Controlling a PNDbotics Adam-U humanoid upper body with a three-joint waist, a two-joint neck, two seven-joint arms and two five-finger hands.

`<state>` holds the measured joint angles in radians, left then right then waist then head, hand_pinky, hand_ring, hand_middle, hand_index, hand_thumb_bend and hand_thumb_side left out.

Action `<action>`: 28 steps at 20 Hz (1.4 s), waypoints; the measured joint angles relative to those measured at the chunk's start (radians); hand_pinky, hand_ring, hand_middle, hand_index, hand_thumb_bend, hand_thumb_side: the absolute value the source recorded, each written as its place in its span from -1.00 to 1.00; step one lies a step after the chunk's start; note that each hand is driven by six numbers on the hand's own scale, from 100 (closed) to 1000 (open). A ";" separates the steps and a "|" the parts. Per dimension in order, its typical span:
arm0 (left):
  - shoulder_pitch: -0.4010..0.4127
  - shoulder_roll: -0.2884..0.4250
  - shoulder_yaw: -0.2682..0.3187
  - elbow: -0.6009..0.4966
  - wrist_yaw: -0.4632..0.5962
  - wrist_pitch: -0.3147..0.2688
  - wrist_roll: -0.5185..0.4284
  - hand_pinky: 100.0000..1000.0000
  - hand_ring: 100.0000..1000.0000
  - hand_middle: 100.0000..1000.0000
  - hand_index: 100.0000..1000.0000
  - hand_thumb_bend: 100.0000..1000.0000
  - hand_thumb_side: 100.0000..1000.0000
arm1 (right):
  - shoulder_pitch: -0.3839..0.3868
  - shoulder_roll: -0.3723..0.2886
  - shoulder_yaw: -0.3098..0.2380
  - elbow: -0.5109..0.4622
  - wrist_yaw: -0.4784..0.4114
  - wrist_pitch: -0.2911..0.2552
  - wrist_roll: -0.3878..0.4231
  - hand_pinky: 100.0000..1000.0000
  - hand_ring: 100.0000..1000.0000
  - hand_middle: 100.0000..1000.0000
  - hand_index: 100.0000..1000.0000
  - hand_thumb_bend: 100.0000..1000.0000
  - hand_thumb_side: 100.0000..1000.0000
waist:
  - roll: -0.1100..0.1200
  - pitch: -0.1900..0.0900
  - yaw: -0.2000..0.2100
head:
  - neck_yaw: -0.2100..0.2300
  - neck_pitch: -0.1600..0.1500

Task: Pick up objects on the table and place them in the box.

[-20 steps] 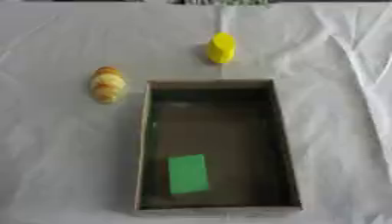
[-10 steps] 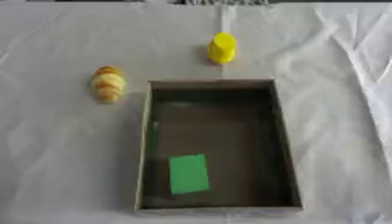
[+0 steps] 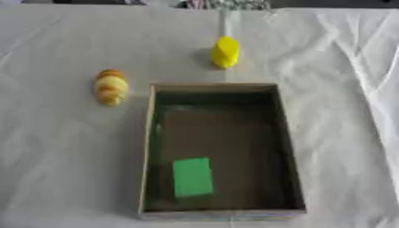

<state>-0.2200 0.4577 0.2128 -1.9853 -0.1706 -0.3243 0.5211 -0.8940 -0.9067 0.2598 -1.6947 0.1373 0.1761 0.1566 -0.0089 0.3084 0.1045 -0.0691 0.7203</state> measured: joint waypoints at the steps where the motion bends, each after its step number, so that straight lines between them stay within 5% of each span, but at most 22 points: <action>1: 0.000 0.000 0.000 0.000 0.001 0.000 -0.001 0.45 0.46 0.36 0.54 -1.00 -0.35 | -0.028 0.015 0.020 0.047 0.028 -0.010 0.030 0.74 0.71 0.58 0.62 -1.00 -0.10 | 0.000 0.000 0.000 | -0.001 0.000; 6: 0.000 0.000 -0.006 0.000 0.004 0.001 -0.008 0.45 0.47 0.37 0.54 -1.00 -0.34 | -0.121 0.100 0.105 0.273 0.165 -0.086 0.149 0.75 0.74 0.62 0.68 -1.00 -0.22 | -0.001 0.000 0.001 | -0.007 -0.001; 11: -0.001 0.000 -0.006 0.000 0.004 0.002 -0.010 0.45 0.47 0.37 0.54 -1.00 -0.32 | -0.144 0.155 0.142 0.412 0.262 -0.170 0.225 0.78 0.78 0.68 0.67 -1.00 -0.58 | -0.005 0.000 0.005 | -0.014 -0.002; 17: -0.003 0.000 -0.006 0.000 0.010 0.012 -0.004 0.45 0.47 0.37 0.54 -1.00 -0.32 | -0.171 0.196 0.163 0.474 0.292 -0.229 0.310 0.80 0.79 0.65 0.66 -1.00 -1.00 | -0.006 0.000 0.006 | -0.017 -0.003; 28: -0.013 0.000 -0.013 0.000 0.019 0.016 -0.010 0.45 0.46 0.37 0.54 -1.00 -0.30 | -0.198 0.293 0.196 0.538 0.297 -0.257 0.423 0.83 0.83 0.66 0.69 -1.00 -1.00 | -0.005 0.000 0.020 | -0.031 -0.003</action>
<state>-0.2333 0.4577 0.2002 -1.9853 -0.1513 -0.3081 0.5109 -1.0922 -0.6140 0.4561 -1.1564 0.4348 -0.0809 0.5799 -0.0143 0.3086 0.1247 -0.1003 0.7171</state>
